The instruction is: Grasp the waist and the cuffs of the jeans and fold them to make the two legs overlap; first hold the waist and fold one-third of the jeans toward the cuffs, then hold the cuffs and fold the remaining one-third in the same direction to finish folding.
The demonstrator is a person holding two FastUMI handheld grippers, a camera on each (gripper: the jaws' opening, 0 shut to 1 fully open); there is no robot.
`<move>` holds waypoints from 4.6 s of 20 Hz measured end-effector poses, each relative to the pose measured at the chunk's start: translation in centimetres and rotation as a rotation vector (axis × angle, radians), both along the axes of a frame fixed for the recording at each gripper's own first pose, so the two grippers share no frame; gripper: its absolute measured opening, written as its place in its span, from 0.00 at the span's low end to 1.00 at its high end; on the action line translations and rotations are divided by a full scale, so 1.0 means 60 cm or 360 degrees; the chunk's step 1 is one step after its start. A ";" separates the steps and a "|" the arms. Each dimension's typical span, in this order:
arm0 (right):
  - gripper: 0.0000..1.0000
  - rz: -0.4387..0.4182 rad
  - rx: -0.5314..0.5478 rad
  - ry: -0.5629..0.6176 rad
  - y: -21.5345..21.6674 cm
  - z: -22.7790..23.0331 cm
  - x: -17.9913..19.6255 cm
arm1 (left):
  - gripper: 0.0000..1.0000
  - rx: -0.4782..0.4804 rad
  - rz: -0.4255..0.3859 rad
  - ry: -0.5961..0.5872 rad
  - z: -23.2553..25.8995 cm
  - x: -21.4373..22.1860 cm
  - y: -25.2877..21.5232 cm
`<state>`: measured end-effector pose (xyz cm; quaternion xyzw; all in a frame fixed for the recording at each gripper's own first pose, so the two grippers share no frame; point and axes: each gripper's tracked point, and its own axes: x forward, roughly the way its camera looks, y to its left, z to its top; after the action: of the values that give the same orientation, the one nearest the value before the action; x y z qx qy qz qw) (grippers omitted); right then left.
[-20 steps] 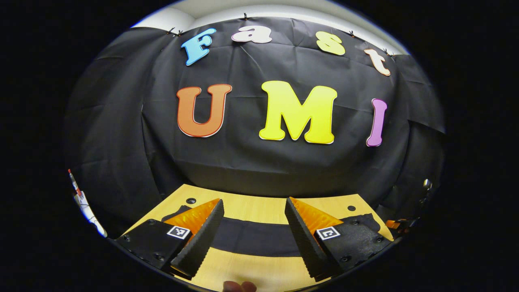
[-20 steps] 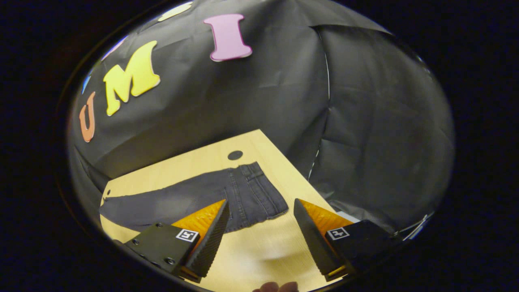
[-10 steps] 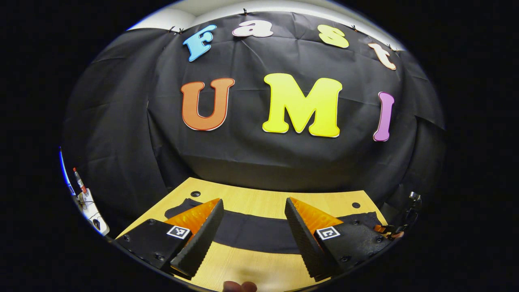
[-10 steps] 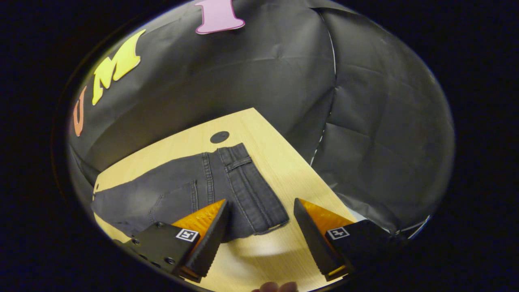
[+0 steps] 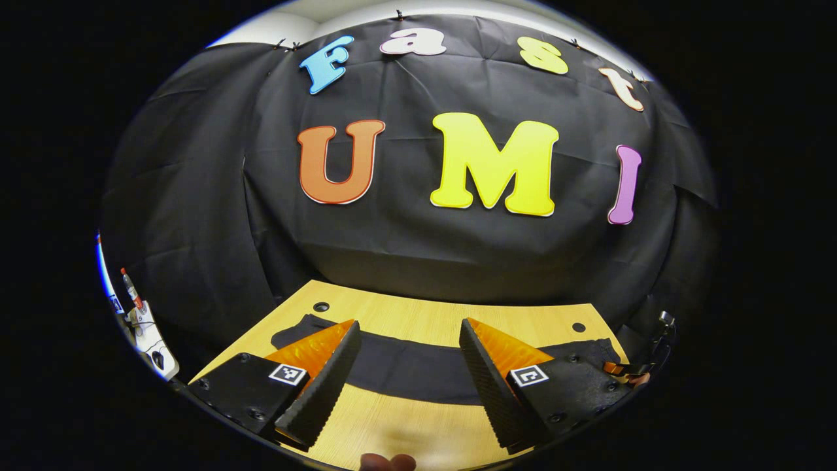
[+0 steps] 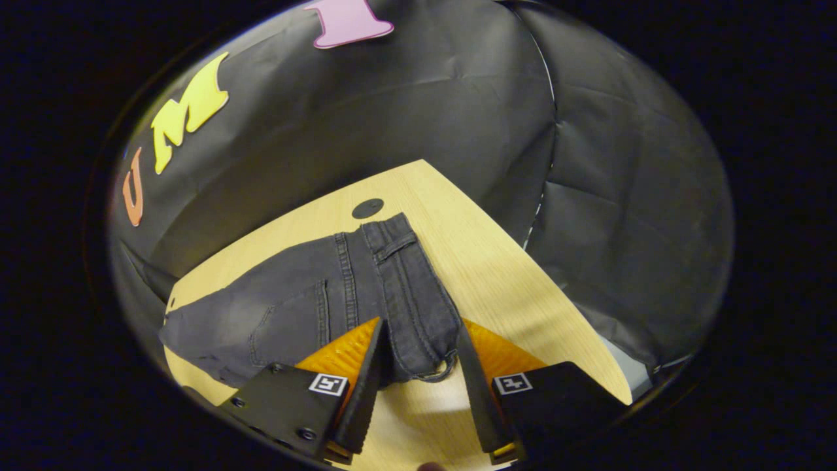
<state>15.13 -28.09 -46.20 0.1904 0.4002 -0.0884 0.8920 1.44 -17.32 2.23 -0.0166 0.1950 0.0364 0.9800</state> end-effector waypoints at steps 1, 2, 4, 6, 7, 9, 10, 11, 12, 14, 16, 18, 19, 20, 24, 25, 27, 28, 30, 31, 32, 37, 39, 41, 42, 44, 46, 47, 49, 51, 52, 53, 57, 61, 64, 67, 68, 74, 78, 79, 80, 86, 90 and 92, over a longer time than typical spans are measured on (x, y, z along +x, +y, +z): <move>0.63 0.0011 0.0003 0.0033 0.005 0.000 -0.004 | 0.97 -0.0013 0.0009 0.0005 -0.003 -0.001 0.002; 0.58 0.0022 -0.0006 0.0032 0.000 0.003 -0.001 | 0.97 -0.0024 0.0017 0.0006 -0.003 -0.004 0.008; 0.44 0.0058 -0.0049 0.0031 0.001 0.006 -0.001 | 0.97 -0.0035 0.0035 0.0001 0.000 -0.015 0.031; 0.24 0.0051 -0.0095 0.0024 0.000 0.019 0.000 | 0.98 -0.0035 0.0063 0.0018 -0.007 -0.023 0.049; 0.18 0.0059 -0.0102 0.0027 0.002 0.016 0.006 | 0.98 -0.0038 0.0084 0.0023 -0.009 -0.027 0.060; 0.03 0.0049 -0.0111 0.0060 0.017 0.026 -0.008 | 0.98 -0.0058 0.0126 0.0017 -0.010 -0.035 0.083; 0.03 0.0046 -0.0108 0.0062 0.018 0.032 -0.009 | 0.98 -0.0064 0.0148 0.0016 -0.013 -0.038 0.094; 0.03 0.0042 -0.0100 0.0058 0.018 0.041 -0.009 | 0.98 -0.0059 0.0170 0.0018 -0.016 -0.044 0.108; 0.03 0.0037 -0.0095 0.0046 0.020 0.056 -0.011 | 0.98 -0.0050 0.0189 0.0016 -0.020 -0.049 0.122; 0.03 0.0045 -0.0115 0.0004 0.029 0.099 -0.013 | 0.98 -0.0041 0.0225 0.0009 -0.027 -0.061 0.154; 0.03 0.0072 -0.0164 -0.0059 0.044 0.146 -0.008 | 0.98 -0.0048 0.0259 -0.0009 -0.034 -0.067 0.178; 0.03 0.0102 -0.0217 -0.0133 0.071 0.200 0.003 | 0.97 -0.0042 0.0294 -0.0035 -0.036 -0.075 0.212; 0.03 0.0119 -0.0232 -0.0169 0.080 0.225 0.022 | 0.97 -0.0041 0.0307 -0.0050 -0.038 -0.079 0.229; 0.02 0.0143 -0.0248 -0.0203 0.111 0.255 0.013 | 0.98 -0.0042 0.0325 -0.0063 -0.040 -0.080 0.244; 0.02 0.0260 -0.0292 -0.0330 0.227 0.357 0.021 | 0.98 -0.0072 0.0350 -0.0128 -0.040 -0.089 0.295; 0.02 0.0297 -0.0294 -0.0362 0.264 0.379 0.023 | 0.98 -0.0073 0.0354 -0.0136 -0.042 -0.091 0.305; 0.02 0.0385 -0.0277 -0.0415 0.356 0.410 0.034 | 0.98 -0.0076 0.0355 -0.0158 -0.041 -0.098 0.328; 0.02 0.0427 -0.0270 -0.0435 0.400 0.423 0.039 | 0.97 -0.0079 0.0349 -0.0162 -0.041 -0.100 0.336; 0.02 0.0494 -0.0252 -0.0458 0.453 0.438 0.065 | 0.97 -0.0101 0.0311 -0.0186 -0.038 -0.104 0.348; 0.02 0.0526 -0.0240 -0.0465 0.495 0.441 0.065 | 0.97 -0.0116 0.0303 -0.0206 -0.034 -0.106 0.355; 0.02 0.0551 -0.0230 -0.0465 0.532 0.440 0.070 | 0.97 -0.0125 0.0303 -0.0216 -0.034 -0.108 0.365; 0.02 0.0765 -0.0214 -0.0460 0.725 0.405 0.078 | 0.97 -0.0179 0.0353 -0.0202 -0.049 -0.123 0.415; 0.02 0.0841 -0.0216 -0.0438 0.794 0.373 0.077 | 0.97 -0.0174 0.0378 -0.0202 -0.049 -0.131 0.437; 0.02 0.0907 -0.0233 -0.0373 0.846 0.328 0.066 | 0.97 -0.0178 0.0409 -0.0194 -0.053 -0.142 0.455; 0.02 0.0924 -0.0235 -0.0336 0.867 0.304 0.058 | 0.97 -0.0187 0.0426 -0.0187 -0.056 -0.146 0.465; 0.02 0.0956 -0.0255 -0.0275 0.899 0.256 0.055 | 0.97 -0.0191 0.0457 -0.0171 -0.064 -0.156 0.487; 0.02 0.1001 -0.0305 -0.0205 0.923 0.207 0.042 | 0.97 -0.0193 0.0489 -0.0147 -0.073 -0.164 0.508; 0.02 0.1019 -0.0338 -0.0186 0.926 0.191 0.043 | 0.97 -0.0199 0.0505 -0.0149 -0.073 -0.168 0.517; 0.02 0.1053 -0.0390 -0.0153 0.945 0.160 0.038 | 0.97 -0.0204 0.0528 -0.0143 -0.075 -0.171 0.530; 0.02 0.1092 -0.0429 -0.0110 0.955 0.131 0.030 | 0.97 -0.0203 0.0544 -0.0140 -0.079 -0.174 0.541; 0.02 0.1111 -0.0452 -0.0094 0.961 0.117 0.026 | 0.97 -0.0208 0.0549 -0.0132 -0.082 -0.176 0.545; 0.02 0.1131 -0.0476 -0.0072 0.964 0.104 0.022 | 0.97 -0.0216 0.0551 -0.0127 -0.085 -0.178 0.547; 0.04 0.1214 -0.0501 -0.0025 0.986 0.073 0.012 | 0.97 -0.0250 0.0558 -0.0097 -0.097 -0.182 0.551; 0.34 0.1256 -0.0407 -0.0033 1.000 0.078 0.005 | 0.97 -0.0296 0.0562 -0.0079 -0.105 -0.181 0.549; 0.66 0.1272 -0.0284 -0.0062 1.021 0.094 -0.009 | 0.97 -0.0275 0.0547 -0.0079 -0.103 -0.179 0.553; 0.89 0.1254 -0.0207 -0.0127 1.018 0.136 -0.026 | 0.97 -0.0224 0.0521 -0.0109 -0.095 -0.168 0.562; 0.97 0.1255 -0.0186 -0.0156 1.013 0.163 -0.032 | 0.97 -0.0213 0.0508 -0.0113 -0.095 -0.162 0.564; 0.96 0.1294 -0.0159 -0.0490 0.932 0.375 -0.091 | 0.97 -0.0259 0.0414 -0.0105 -0.122 -0.114 0.549; 0.96 0.1254 -0.0189 -0.0616 0.853 0.477 -0.129 | 0.98 -0.0397 0.0340 -0.0078 -0.159 -0.073 0.517; 1.00 0.1248 -0.0196 -0.0632 0.835 0.496 -0.139 | 0.98 -0.0447 0.0321 -0.0082 -0.169 -0.061 0.510; 1.00 0.1232 -0.0215 -0.0644 0.813 0.513 -0.145 | 0.97 -0.0505 0.0294 -0.0089 -0.176 -0.048 0.504; 0.96 0.1044 -0.0319 -0.0637 0.673 0.551 -0.175 | 0.98 -0.0951 0.0295 0.0002 -0.258 0.011 0.477; 1.00 0.0923 -0.0366 -0.0535 0.601 0.534 -0.199 | 0.97 -0.1302 0.0374 0.0052 -0.302 0.025 0.472; 1.00 0.0880 -0.0376 -0.0507 0.574 0.530 -0.208 | 0.97 -0.1408 0.0407 0.0160 -0.344 0.047 0.466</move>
<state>2.64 6.38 -14.40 -0.0183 0.2793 0.1419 0.9495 4.25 10.62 -18.42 -0.4553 0.2355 0.0712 0.8557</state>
